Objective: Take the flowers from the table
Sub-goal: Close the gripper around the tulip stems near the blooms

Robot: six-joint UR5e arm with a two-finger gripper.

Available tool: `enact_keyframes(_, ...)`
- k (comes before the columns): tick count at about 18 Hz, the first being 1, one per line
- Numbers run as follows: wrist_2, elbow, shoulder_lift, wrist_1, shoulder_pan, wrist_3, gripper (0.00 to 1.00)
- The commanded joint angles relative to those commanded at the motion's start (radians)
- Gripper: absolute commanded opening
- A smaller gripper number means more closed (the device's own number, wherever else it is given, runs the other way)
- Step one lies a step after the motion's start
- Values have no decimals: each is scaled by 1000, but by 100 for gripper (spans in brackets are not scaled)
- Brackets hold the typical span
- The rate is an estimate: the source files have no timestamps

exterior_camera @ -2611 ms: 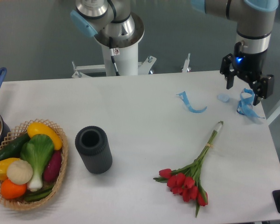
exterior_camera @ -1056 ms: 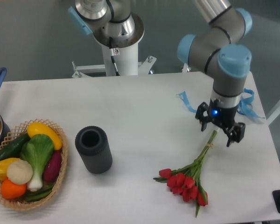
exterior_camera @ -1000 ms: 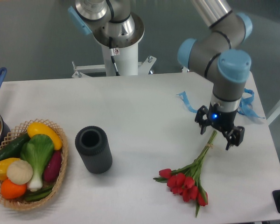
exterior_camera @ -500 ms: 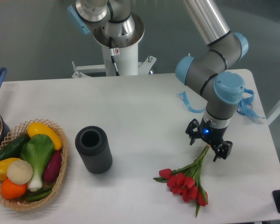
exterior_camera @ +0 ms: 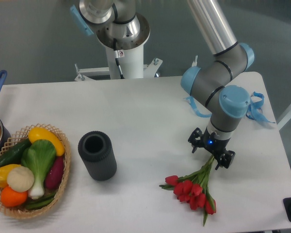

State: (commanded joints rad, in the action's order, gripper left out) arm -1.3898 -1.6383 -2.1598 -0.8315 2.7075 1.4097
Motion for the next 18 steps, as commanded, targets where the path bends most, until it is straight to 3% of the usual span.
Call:
enact_keyframes(2, 0, -5, 0, 8, 0, 0, 80)
enact_keyframes(7, -2, -6, -2, 31, -2, 0, 51)
enact_keyframes(15, 0, 6, 5, 32, 0, -47, 17)
enact_keyframes(18, 0, 8, 12, 31, 0, -63, 13)
